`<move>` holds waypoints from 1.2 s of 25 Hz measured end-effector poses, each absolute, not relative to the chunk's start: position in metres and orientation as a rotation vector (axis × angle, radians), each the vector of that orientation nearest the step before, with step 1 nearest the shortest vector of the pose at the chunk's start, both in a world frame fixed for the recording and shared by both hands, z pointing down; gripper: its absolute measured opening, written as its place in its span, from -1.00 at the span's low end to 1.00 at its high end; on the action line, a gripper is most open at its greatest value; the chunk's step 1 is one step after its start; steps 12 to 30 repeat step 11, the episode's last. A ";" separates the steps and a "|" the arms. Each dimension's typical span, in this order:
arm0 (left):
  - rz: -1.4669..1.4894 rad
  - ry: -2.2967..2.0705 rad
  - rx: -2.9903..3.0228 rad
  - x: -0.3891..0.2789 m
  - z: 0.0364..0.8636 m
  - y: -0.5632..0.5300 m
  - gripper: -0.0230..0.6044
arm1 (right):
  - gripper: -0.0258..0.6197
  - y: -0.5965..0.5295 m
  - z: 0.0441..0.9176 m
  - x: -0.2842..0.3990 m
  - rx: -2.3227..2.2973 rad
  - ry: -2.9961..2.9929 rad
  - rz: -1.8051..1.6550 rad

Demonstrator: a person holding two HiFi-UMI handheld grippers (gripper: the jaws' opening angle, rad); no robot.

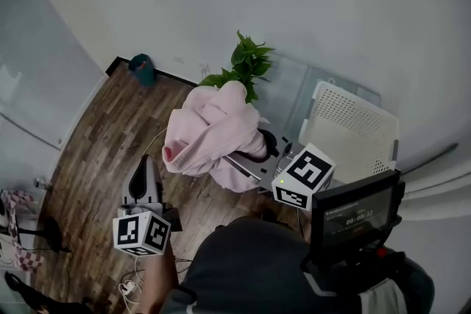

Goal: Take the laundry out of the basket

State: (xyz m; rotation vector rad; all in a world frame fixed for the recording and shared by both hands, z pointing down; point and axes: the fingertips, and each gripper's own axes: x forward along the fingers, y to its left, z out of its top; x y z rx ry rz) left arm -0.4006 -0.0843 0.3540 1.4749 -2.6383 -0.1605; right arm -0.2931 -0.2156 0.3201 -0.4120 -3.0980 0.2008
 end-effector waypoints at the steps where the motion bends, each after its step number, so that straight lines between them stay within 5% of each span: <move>1: -0.174 -2.638 1.481 -0.400 0.354 -0.085 -0.89 | -0.31 -0.216 0.320 -0.293 -0.411 -3.098 0.196; 30: -0.193 -2.632 1.488 -0.399 0.350 -0.083 -0.89 | -0.31 -0.216 0.316 -0.293 -0.399 -3.099 0.203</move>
